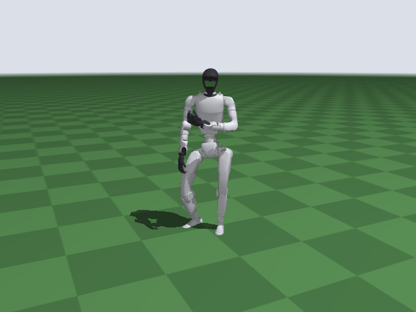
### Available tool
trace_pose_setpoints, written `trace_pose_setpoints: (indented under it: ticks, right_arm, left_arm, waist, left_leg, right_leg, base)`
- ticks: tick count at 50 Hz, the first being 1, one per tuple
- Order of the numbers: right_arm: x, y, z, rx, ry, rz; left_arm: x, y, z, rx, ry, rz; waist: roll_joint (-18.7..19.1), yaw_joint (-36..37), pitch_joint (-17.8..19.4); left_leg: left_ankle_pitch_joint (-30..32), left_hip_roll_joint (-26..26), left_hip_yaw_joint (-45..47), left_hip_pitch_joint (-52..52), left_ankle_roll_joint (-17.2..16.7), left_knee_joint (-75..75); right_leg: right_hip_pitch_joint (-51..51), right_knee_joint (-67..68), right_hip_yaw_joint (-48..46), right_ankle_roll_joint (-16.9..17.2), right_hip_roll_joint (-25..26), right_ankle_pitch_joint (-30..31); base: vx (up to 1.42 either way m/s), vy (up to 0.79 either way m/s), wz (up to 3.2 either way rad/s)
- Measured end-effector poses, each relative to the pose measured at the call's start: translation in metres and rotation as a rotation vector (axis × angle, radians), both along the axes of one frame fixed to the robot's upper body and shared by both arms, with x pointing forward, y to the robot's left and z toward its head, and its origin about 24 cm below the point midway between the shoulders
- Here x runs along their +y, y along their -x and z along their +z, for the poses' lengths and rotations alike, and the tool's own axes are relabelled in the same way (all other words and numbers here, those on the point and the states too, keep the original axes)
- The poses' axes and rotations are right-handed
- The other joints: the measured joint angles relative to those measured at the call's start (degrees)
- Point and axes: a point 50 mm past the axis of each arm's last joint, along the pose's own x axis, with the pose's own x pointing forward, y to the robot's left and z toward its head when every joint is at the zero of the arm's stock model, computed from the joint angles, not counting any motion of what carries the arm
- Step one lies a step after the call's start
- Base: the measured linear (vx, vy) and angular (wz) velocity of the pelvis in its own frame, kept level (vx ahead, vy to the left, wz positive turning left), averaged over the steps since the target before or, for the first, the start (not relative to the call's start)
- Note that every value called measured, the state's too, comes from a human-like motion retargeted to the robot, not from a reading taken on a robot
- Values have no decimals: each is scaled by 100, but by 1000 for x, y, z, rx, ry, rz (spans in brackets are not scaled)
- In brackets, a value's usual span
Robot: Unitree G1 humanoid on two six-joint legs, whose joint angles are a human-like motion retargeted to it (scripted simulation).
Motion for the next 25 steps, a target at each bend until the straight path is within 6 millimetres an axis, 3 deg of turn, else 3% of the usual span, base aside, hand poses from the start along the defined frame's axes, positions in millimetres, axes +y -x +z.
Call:
trace_pose_setpoints:
  ticks: [25]
  right_arm:
    - [6,-7,2,-14,-15,-34]
  left_arm:
    - [18,-16,-29,7,-84,86]
  waist:
    - [48,63,287]
  left_leg:
    - [-368,-422,-380,-547,217,1022]
  right_leg:
    - [-282,1021,199,-109,-607,344]
  base:
    - [-3,6,27]
